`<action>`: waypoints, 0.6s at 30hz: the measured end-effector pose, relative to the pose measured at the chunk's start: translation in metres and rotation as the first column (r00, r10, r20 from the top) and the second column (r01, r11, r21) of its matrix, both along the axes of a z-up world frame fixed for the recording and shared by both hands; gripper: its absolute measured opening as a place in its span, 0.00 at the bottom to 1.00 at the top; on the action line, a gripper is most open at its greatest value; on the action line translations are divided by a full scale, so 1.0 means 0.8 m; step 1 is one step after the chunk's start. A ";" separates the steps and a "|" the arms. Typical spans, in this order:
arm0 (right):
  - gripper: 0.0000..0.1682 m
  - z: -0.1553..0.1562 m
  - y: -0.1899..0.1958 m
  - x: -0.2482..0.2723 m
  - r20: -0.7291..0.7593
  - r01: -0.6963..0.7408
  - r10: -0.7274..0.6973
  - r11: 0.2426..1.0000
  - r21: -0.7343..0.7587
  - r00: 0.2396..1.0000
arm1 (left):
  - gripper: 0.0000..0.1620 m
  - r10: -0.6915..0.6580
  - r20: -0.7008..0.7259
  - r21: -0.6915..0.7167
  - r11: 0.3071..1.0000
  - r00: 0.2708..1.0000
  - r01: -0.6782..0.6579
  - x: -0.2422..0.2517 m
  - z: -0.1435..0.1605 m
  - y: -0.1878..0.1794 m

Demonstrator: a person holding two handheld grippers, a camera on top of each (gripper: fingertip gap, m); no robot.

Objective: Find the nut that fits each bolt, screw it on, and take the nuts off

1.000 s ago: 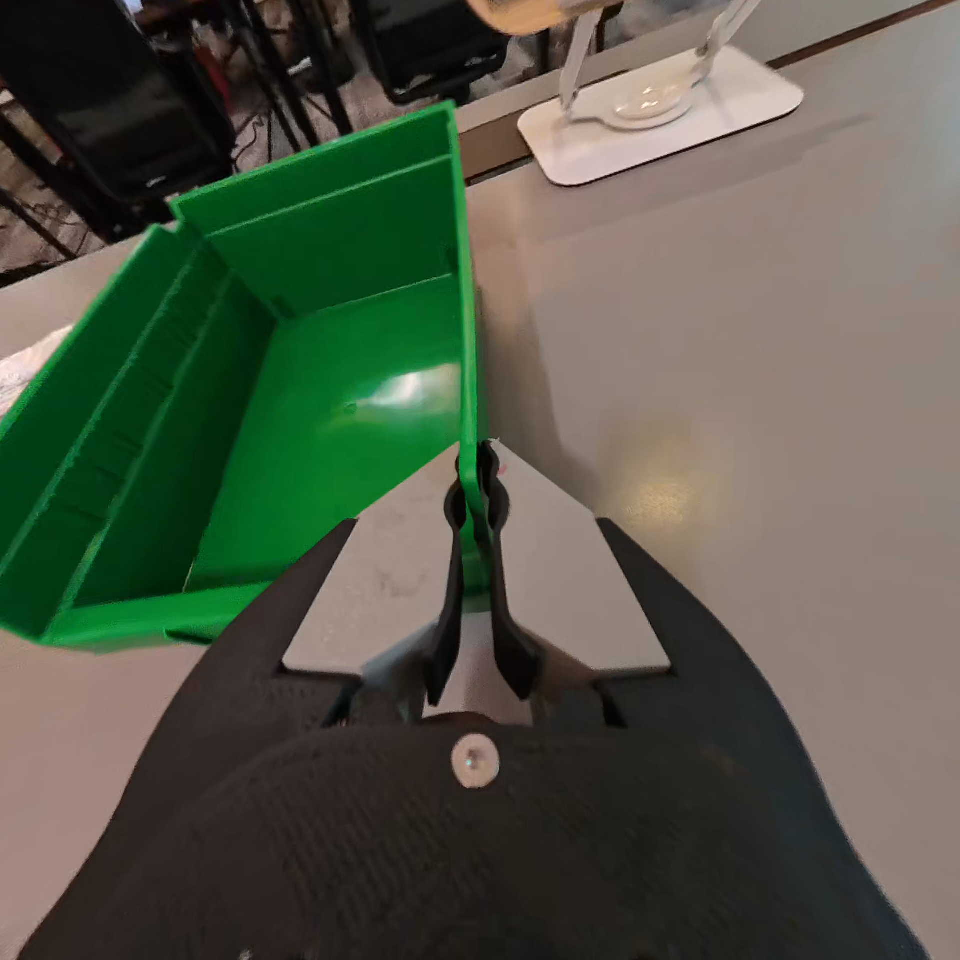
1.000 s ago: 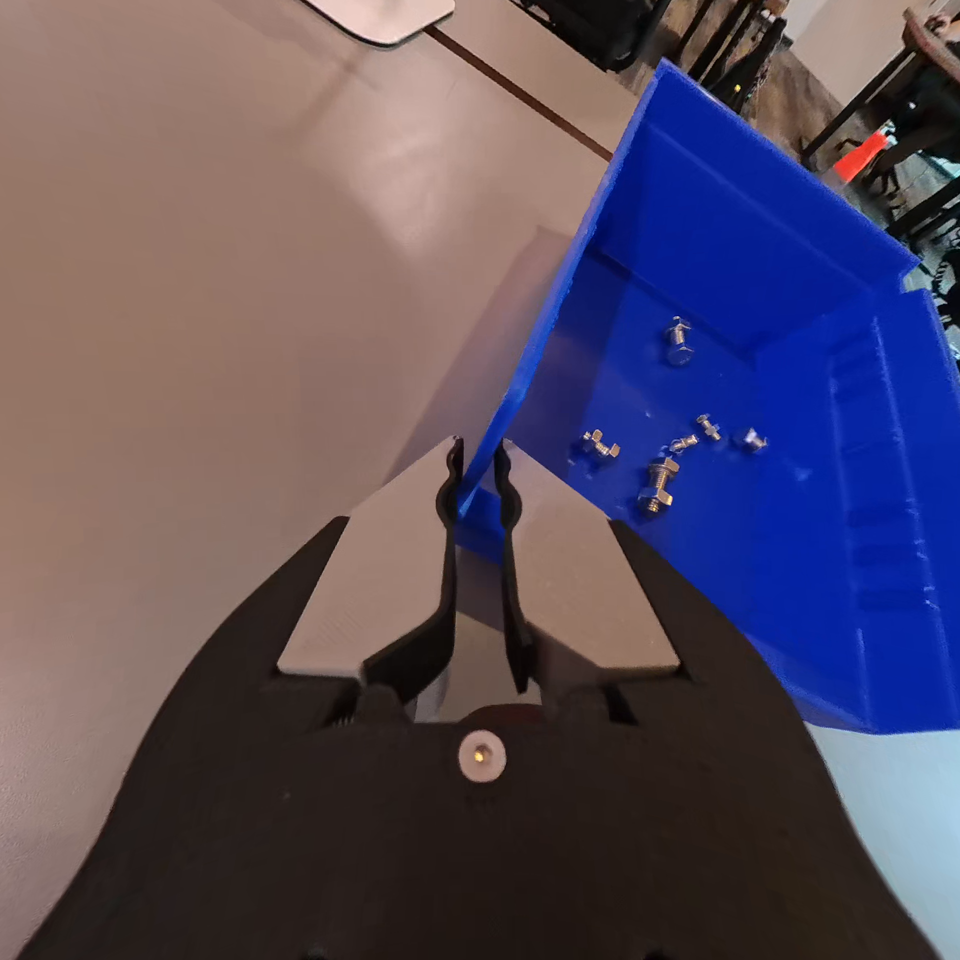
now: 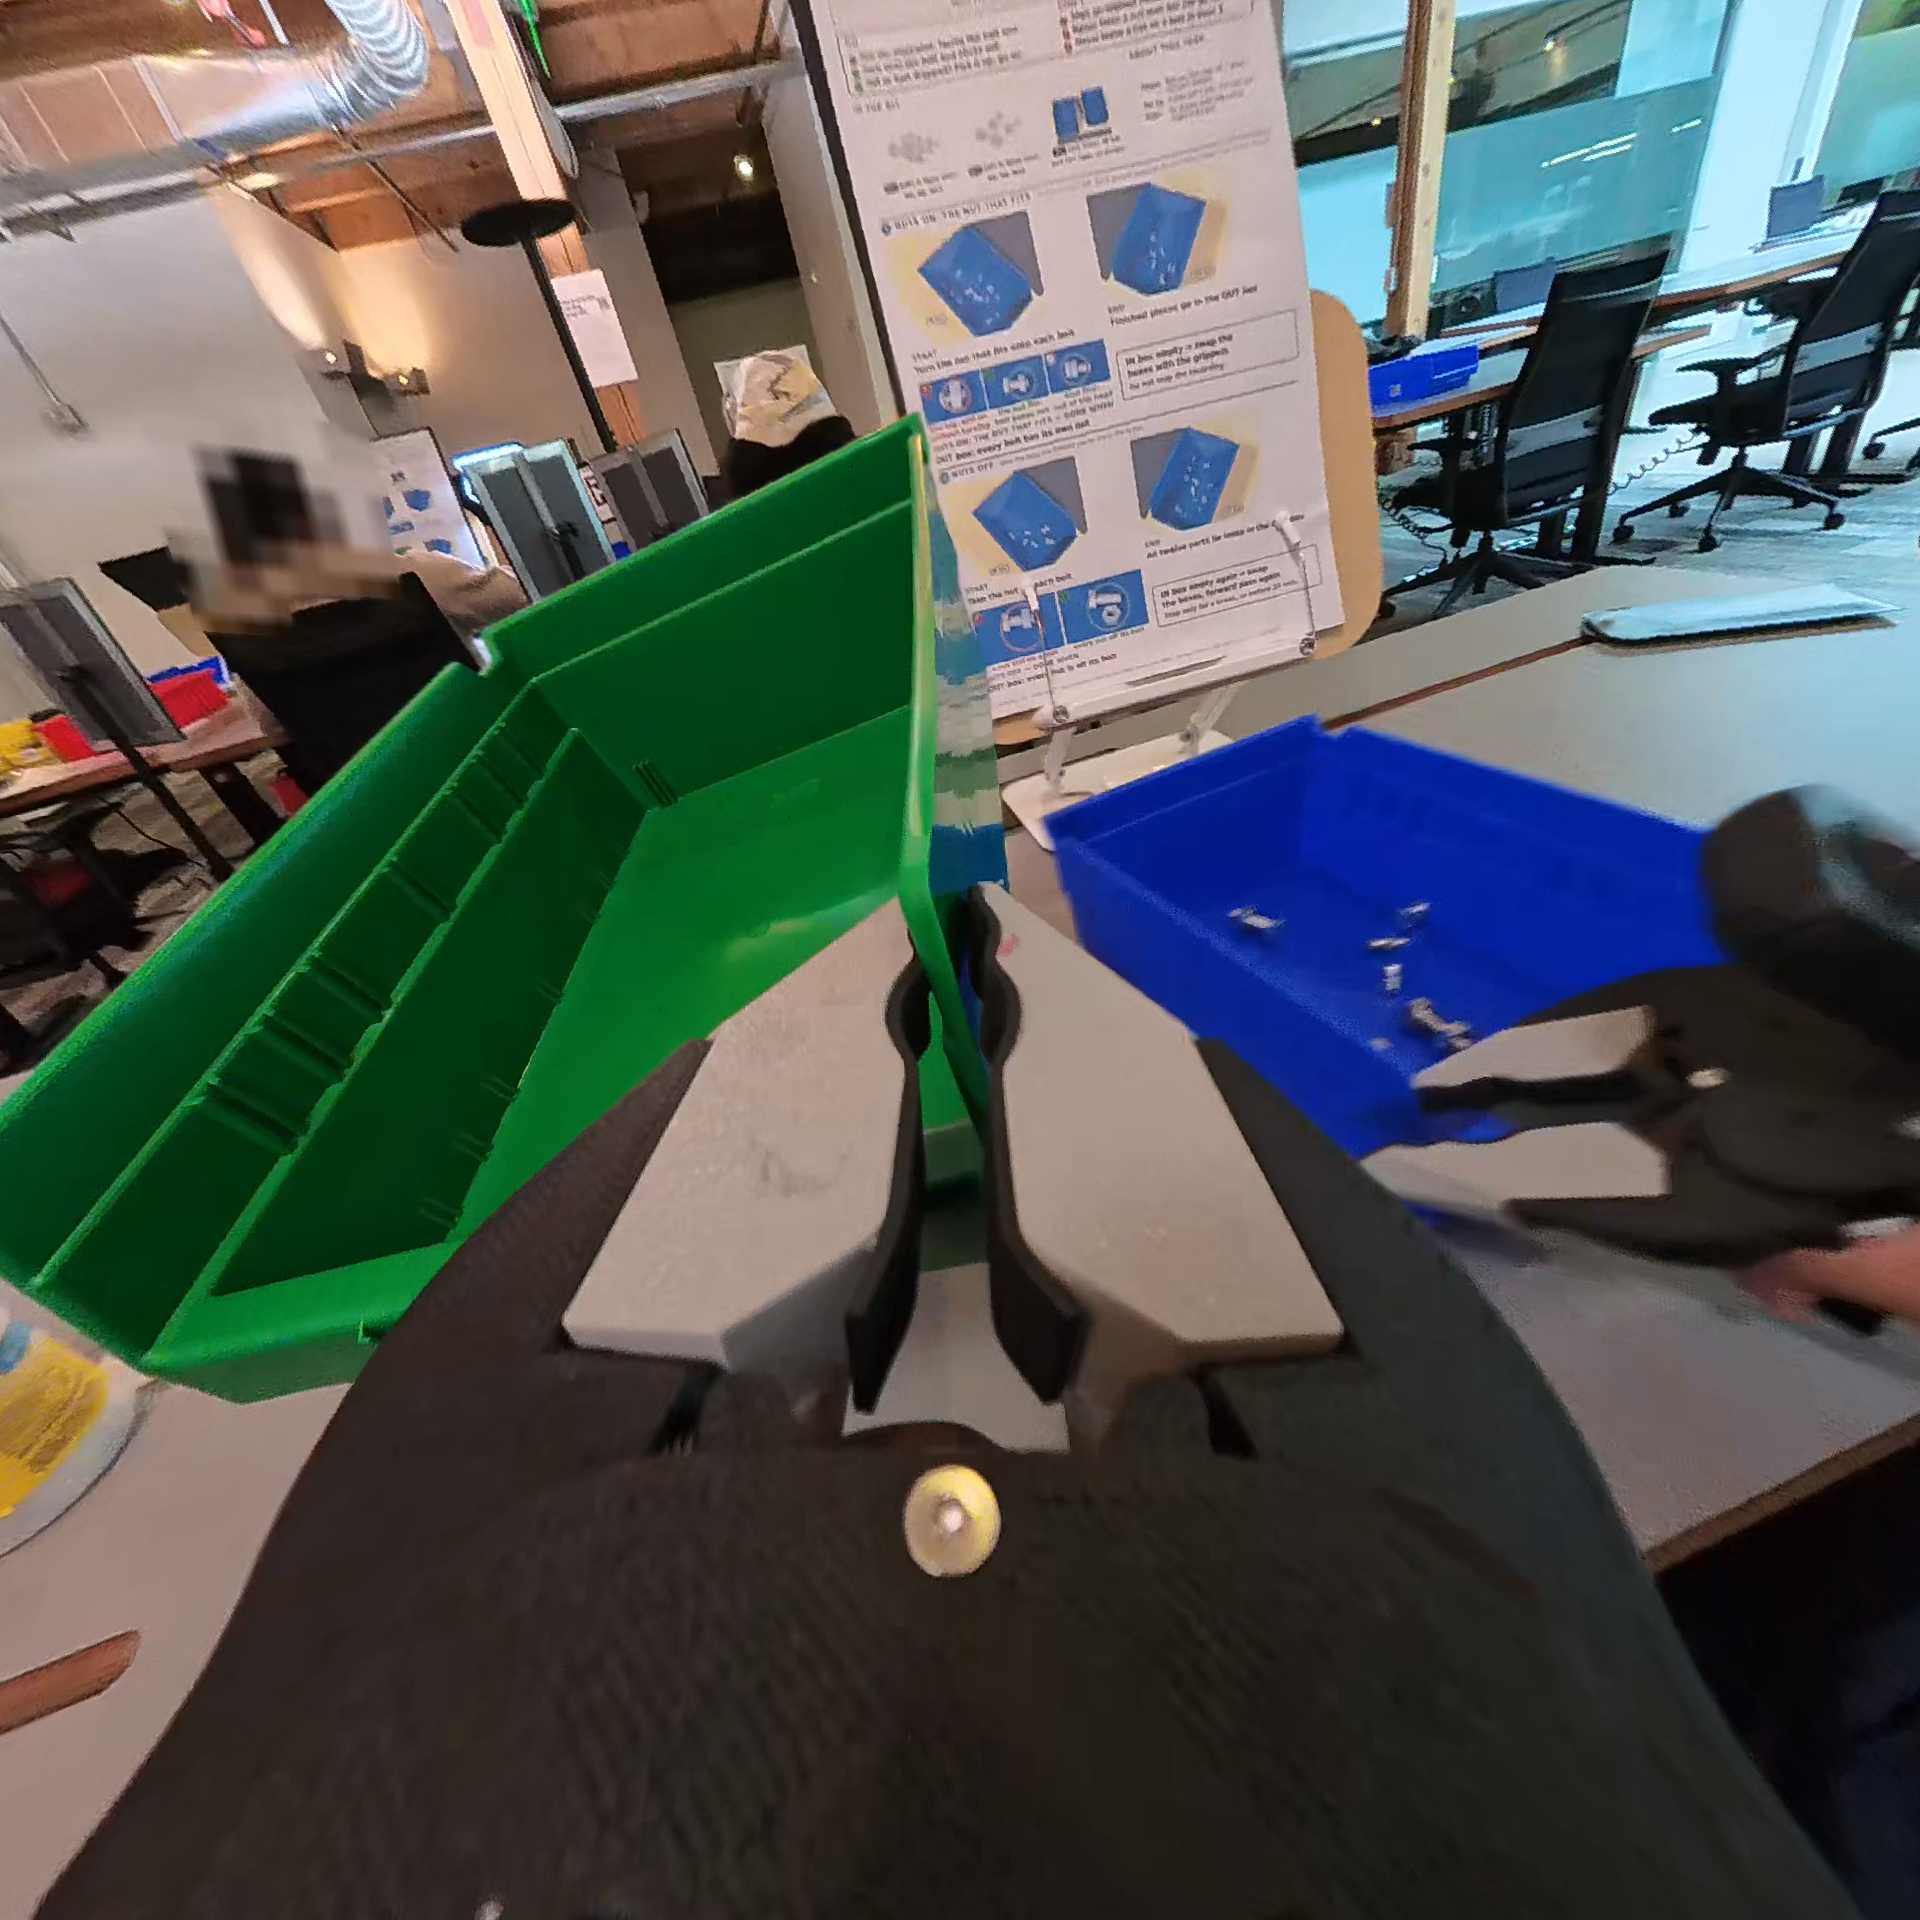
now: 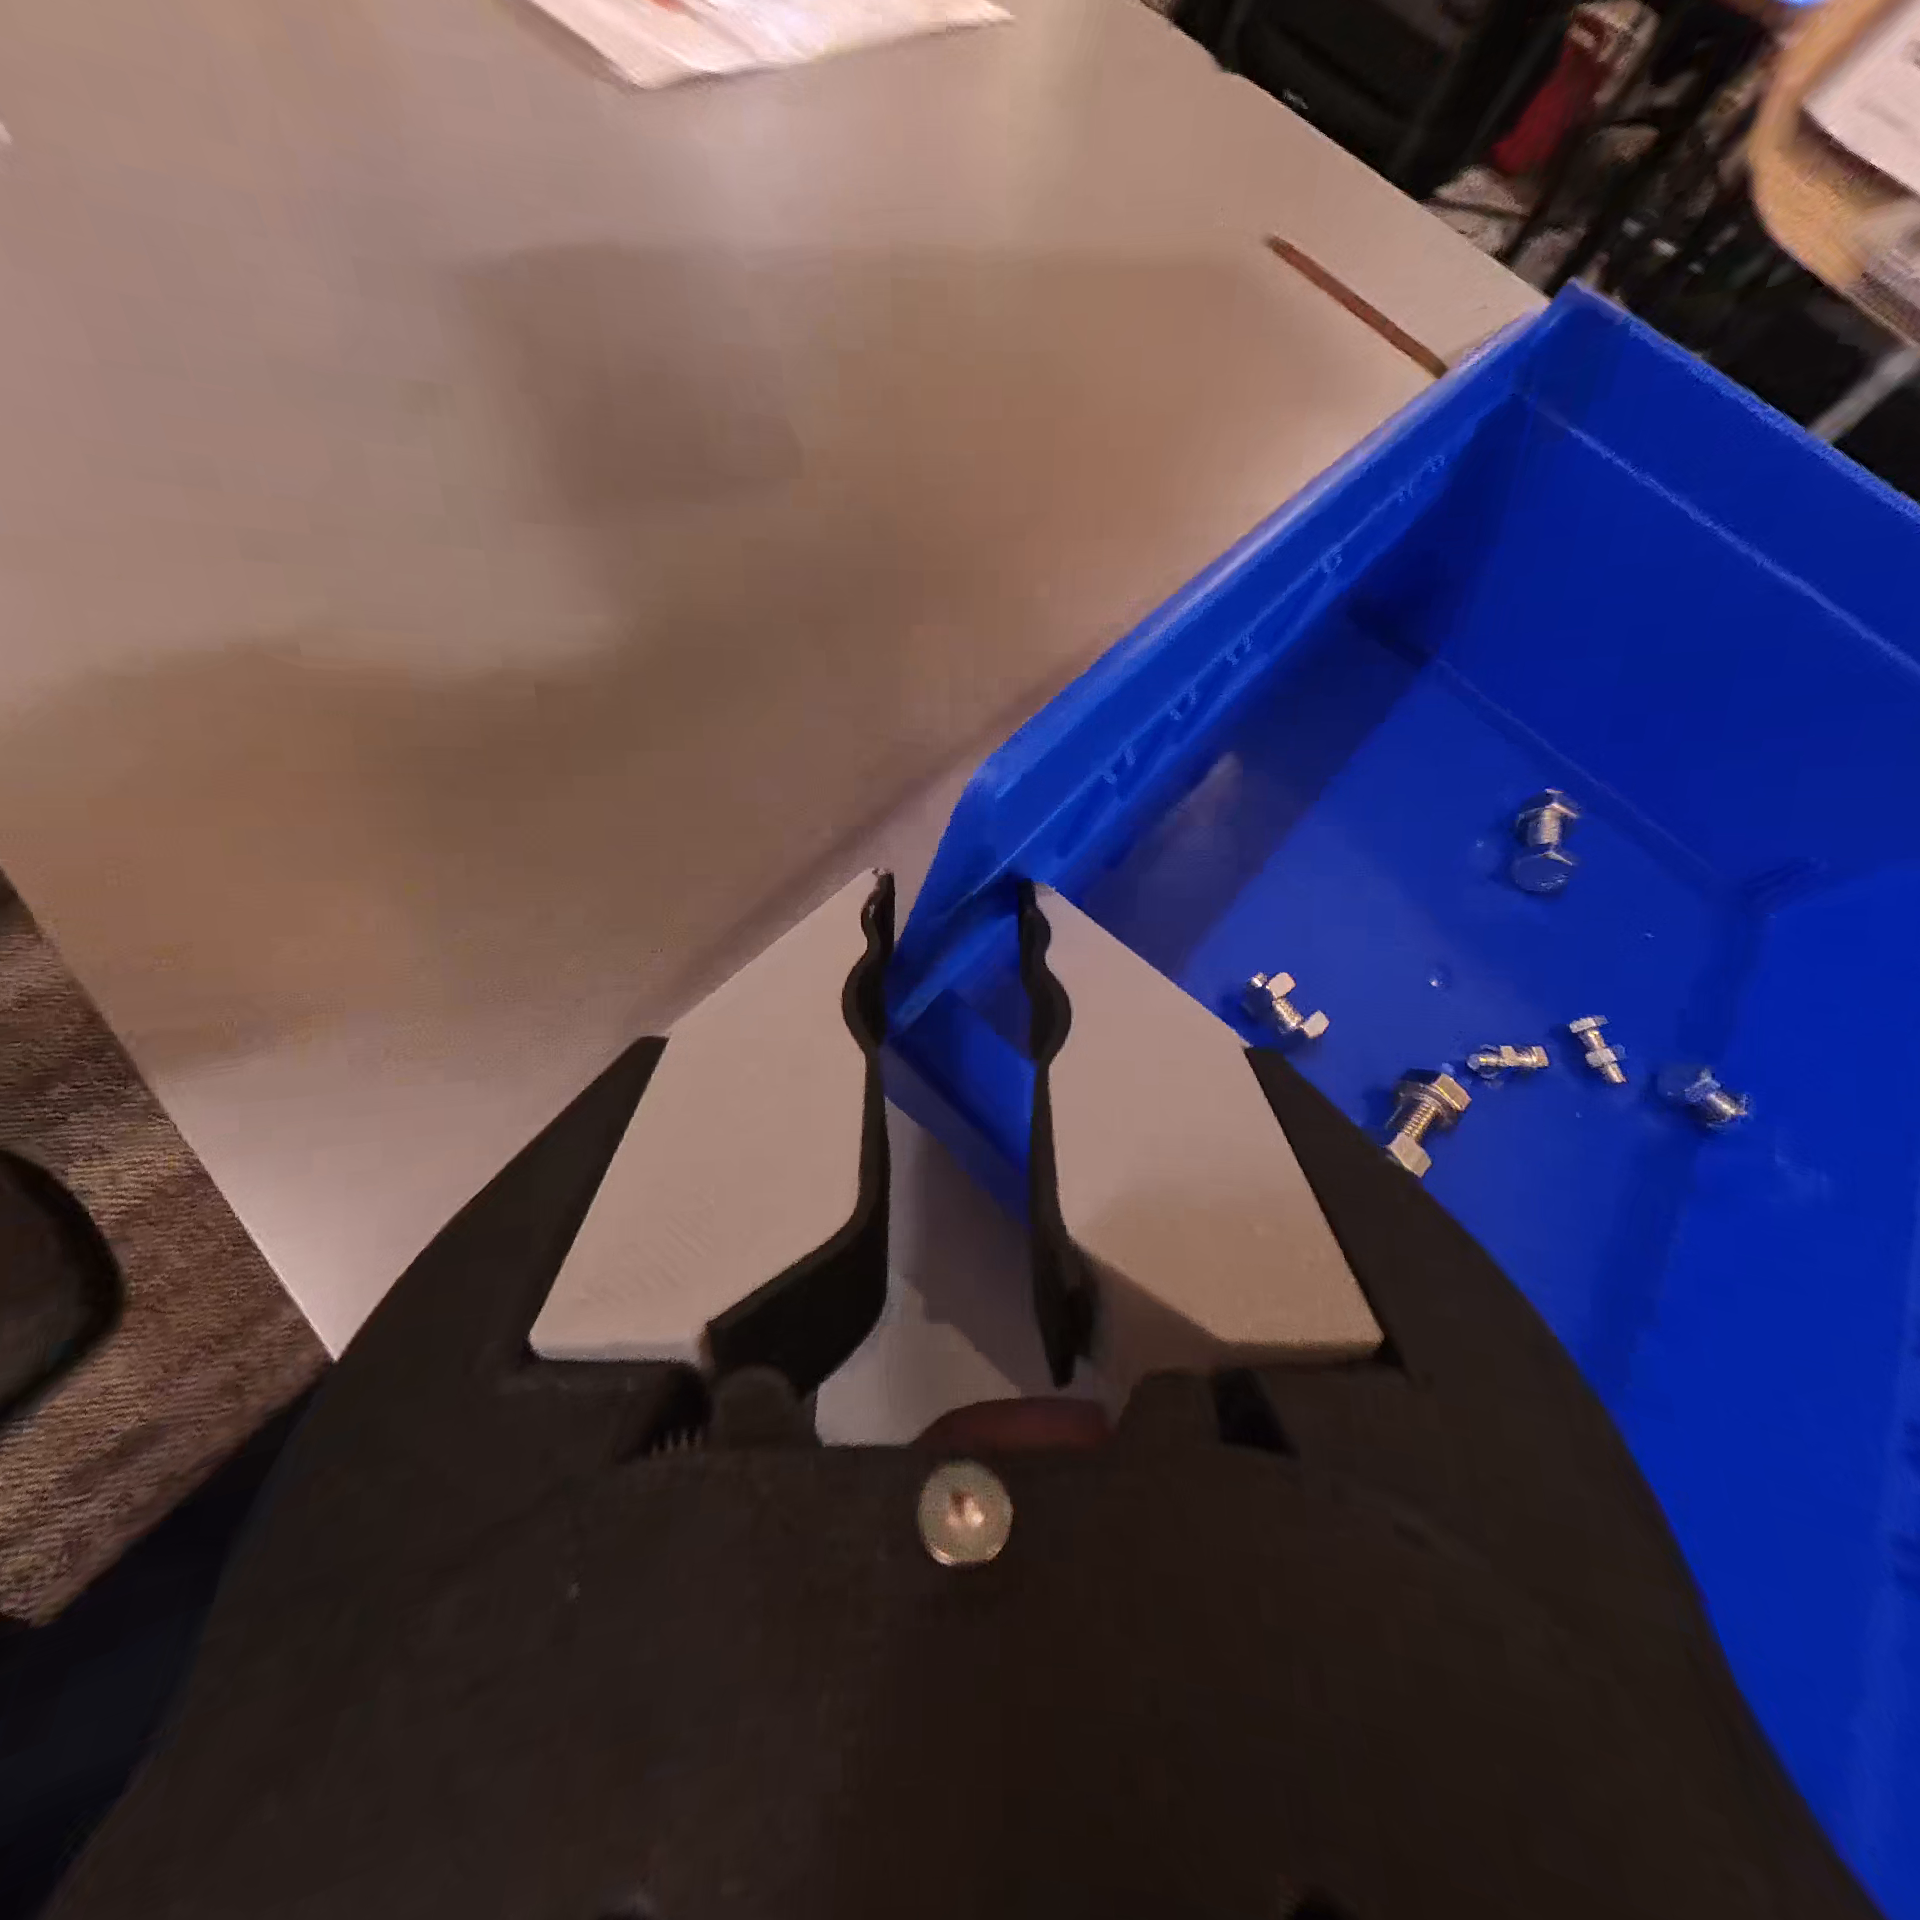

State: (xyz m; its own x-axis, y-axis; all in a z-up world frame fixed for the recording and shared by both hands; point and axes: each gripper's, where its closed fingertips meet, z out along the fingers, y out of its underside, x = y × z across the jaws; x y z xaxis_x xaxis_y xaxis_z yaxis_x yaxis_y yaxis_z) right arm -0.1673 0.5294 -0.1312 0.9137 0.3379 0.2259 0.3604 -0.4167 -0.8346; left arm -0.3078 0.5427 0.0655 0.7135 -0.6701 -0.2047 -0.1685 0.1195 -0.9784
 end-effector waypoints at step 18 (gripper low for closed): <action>0.28 0.136 -0.008 -0.041 -0.053 -0.178 0.214 0.908 0.380 0.975 | 0.01 0.025 -0.067 0.133 0.991 0.997 -0.015 -0.010 0.021 -0.039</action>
